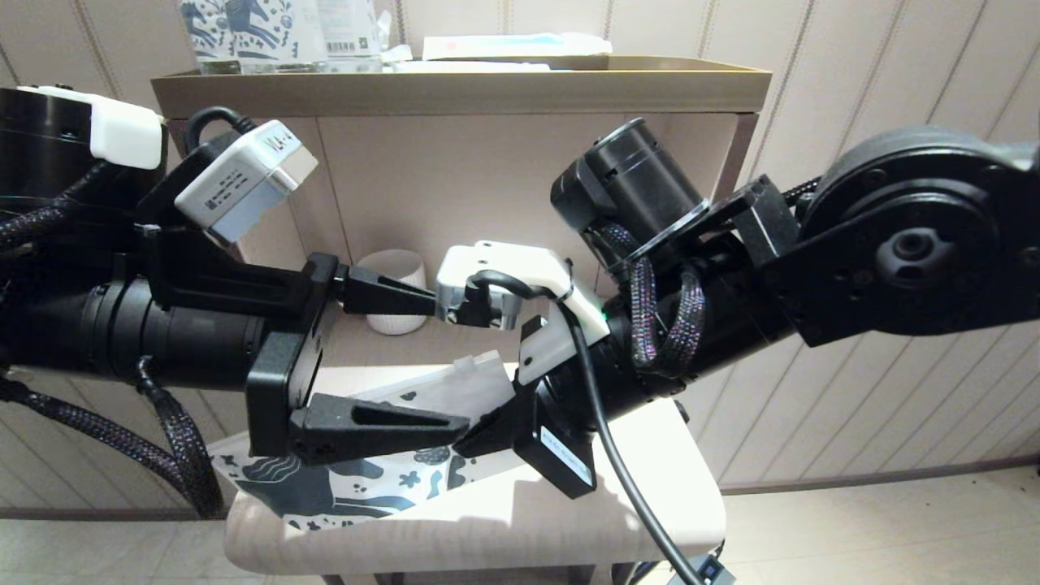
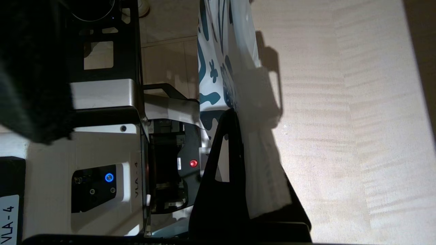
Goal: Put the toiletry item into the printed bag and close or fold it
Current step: Close the strorage bag and place it on the desk
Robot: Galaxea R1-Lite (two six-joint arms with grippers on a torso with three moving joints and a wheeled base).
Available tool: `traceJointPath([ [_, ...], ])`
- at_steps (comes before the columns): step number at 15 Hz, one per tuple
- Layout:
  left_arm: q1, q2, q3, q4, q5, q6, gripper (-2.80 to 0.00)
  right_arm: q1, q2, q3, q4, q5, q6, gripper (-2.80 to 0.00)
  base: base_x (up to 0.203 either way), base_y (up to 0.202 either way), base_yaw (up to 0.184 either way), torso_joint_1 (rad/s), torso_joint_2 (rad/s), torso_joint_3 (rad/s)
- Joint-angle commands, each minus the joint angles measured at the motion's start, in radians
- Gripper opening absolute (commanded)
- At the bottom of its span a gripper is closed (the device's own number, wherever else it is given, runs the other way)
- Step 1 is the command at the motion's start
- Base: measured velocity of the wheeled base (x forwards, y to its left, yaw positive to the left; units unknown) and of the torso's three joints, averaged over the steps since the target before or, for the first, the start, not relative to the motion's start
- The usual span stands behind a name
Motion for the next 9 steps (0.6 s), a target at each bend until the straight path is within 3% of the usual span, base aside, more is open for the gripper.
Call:
traceJointPath([
  [1,-0.002,0.012,0.001,-0.006,0.011,0.001,0.0,0.0,0.0,-0.006,0.003,0.003,-0.003,-2.8,0.0,0.0,0.0,0.0,0.0,0.0],
  [9,-0.013,0.01,0.003,-0.006,0.015,0.002,0.0,0.0,0.009,-0.01,0.003,0.002,-0.003,-2.8,0.0,0.0,0.0,0.0,0.0,0.0],
])
